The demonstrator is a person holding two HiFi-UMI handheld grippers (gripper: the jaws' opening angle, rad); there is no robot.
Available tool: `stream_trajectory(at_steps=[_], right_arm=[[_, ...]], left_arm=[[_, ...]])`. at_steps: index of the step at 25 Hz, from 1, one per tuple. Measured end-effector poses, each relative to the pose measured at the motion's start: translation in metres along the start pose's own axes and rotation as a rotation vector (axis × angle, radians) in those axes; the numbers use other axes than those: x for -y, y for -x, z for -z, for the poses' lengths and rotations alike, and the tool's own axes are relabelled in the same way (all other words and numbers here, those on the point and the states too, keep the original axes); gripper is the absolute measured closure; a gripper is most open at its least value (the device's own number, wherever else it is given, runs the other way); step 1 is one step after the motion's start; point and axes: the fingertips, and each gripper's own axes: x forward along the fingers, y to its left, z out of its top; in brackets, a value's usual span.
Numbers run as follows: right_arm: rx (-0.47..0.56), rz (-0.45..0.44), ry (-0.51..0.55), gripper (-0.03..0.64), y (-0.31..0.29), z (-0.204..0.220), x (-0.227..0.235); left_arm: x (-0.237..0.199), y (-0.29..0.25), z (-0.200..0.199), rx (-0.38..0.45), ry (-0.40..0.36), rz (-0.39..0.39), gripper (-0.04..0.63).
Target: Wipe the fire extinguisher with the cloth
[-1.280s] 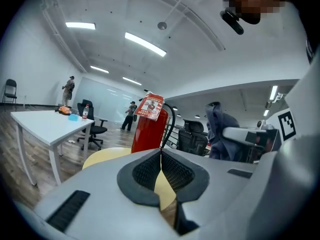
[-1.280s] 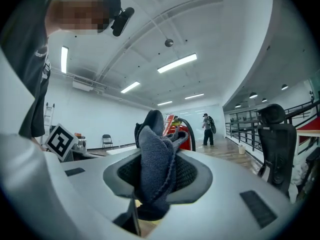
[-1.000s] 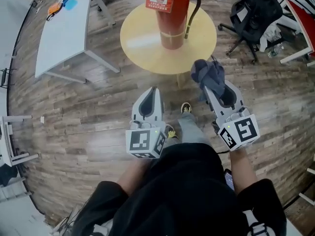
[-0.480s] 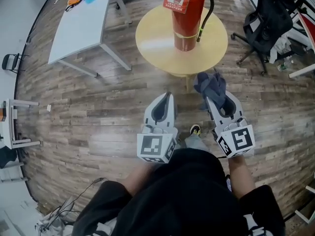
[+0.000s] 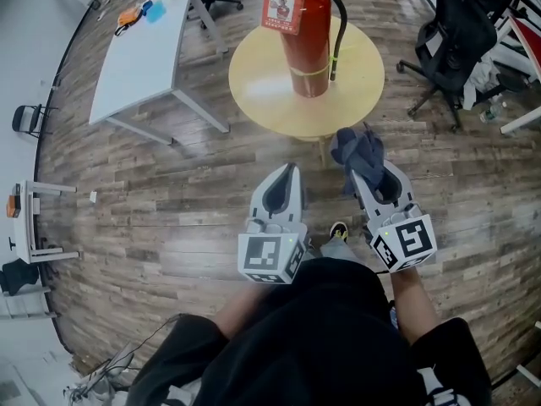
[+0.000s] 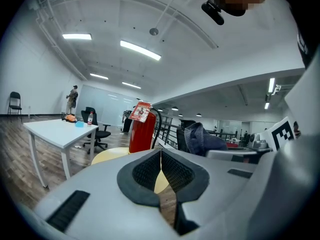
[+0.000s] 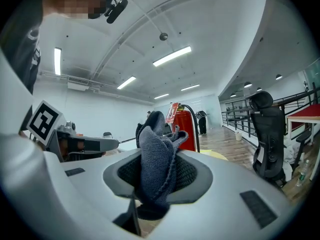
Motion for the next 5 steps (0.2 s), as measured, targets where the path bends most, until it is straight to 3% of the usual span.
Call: stream_trajectory(at_steps=[5], right_arm=[[0.005,-0.009,-0.005,0.489,0.0053,0.0006,0.0052]], left_arm=[[0.0069,-0.0021,0.0031,-0.006,-0.011,-0.008,0.572]])
